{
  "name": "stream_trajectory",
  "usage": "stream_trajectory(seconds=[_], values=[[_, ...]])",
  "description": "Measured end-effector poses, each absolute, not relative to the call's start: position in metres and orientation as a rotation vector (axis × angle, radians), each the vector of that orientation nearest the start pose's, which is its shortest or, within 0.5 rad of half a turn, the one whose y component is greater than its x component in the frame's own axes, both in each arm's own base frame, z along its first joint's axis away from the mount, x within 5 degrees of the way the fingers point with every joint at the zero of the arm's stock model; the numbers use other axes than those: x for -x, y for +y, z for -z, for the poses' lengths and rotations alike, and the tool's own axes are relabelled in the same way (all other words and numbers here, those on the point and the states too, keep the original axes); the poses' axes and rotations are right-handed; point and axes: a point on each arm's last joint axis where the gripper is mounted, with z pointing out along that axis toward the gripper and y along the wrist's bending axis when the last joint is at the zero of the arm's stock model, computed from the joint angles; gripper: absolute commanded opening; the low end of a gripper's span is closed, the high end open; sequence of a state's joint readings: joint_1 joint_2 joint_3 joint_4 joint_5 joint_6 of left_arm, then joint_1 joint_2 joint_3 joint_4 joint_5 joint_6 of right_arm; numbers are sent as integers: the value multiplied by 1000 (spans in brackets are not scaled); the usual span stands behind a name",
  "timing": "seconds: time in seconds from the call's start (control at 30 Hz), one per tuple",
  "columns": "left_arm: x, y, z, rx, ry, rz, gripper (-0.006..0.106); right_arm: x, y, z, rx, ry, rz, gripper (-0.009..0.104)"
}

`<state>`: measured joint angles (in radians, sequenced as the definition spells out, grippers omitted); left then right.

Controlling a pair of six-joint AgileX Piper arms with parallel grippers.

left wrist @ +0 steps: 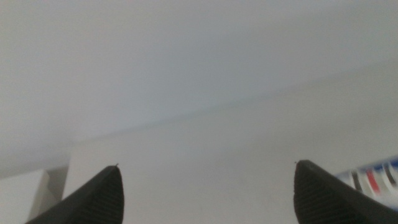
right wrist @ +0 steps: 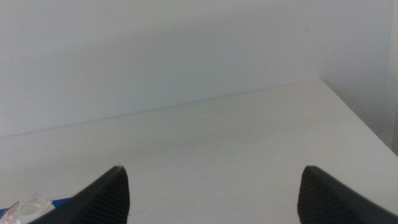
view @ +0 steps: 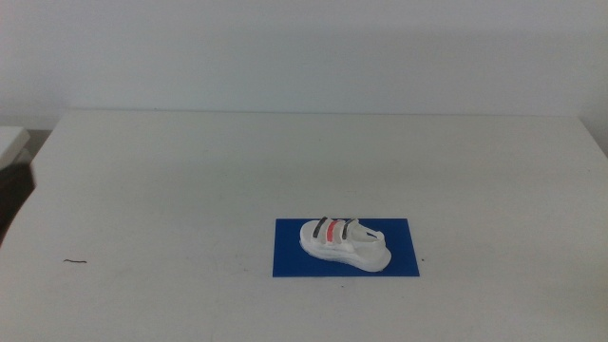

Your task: Use one arm to grab the shoe from the table and place it on the mat.

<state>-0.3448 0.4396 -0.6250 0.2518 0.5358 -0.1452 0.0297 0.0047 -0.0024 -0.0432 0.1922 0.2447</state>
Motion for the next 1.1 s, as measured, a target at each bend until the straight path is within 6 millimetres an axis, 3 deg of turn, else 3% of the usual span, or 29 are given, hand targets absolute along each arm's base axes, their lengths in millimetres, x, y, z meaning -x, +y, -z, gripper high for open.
stream_trajectory(seconds=[0.27,0.57,1.1], values=[[-63,-3,-268,0,1643,60,94,-56,1,-196,-151,1674,-168,79],[-56,-1,-207,65,1626,76,94,-56,1,-196,-151,1674,-168,79],[-57,-1,-203,58,1597,75,94,-56,1,-196,-151,1674,-168,79]])
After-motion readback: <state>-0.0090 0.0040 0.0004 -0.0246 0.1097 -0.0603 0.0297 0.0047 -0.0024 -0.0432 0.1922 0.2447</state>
